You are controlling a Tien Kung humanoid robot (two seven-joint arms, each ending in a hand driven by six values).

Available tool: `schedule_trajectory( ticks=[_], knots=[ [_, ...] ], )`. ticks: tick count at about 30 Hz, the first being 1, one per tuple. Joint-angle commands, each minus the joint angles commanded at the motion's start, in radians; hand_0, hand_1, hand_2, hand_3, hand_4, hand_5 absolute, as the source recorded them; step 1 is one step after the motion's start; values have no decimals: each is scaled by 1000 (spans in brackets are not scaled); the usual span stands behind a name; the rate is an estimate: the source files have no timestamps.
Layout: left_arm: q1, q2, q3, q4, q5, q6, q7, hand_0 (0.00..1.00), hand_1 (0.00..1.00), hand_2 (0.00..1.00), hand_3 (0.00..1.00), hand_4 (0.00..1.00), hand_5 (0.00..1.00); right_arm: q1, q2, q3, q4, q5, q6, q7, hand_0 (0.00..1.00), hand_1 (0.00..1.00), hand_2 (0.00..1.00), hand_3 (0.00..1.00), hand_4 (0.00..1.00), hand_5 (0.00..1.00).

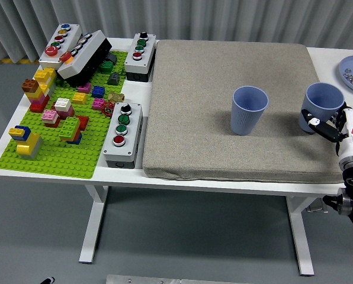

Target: Pick cup pour cup place

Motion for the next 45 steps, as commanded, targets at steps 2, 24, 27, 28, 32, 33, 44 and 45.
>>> schedule_trajectory(
  ticks=[2,24,27,28,32,33,44,45],
  knots=[
    [0,0,0,0,0,0,0,826,784,836,761,572,998,2,1,-5,-6,-3,-7,-1,791,654,559,602,703,267],
    [2,0,4,0,1,0,-1,825,784,835,761,572,998,-2,6,-2,-24,20,43,12,854,777,723,814,723,292],
    [2,0,3,0,1,1,-1,825,784,835,761,572,998,-1,6,-2,-26,20,42,12,854,777,723,814,723,292],
    [2,0,2,0,1,1,-1,825,784,835,761,572,998,-1,6,-2,-26,20,41,11,854,777,723,814,723,292],
    [2,0,2,0,2,1,-2,826,784,835,761,572,998,-1,6,1,-28,18,44,12,854,775,724,814,722,289],
    [2,0,1,0,2,1,-2,826,784,835,761,572,998,-1,6,1,-28,18,44,13,854,775,724,814,722,289],
    [1,-1,-2,0,5,1,-2,825,784,835,761,572,998,1,2,18,-25,6,70,-3,881,825,846,882,779,343],
    [0,-1,-2,0,5,1,-2,825,784,835,761,572,998,1,2,18,-25,6,71,-3,881,825,846,882,779,343]
  ],
)
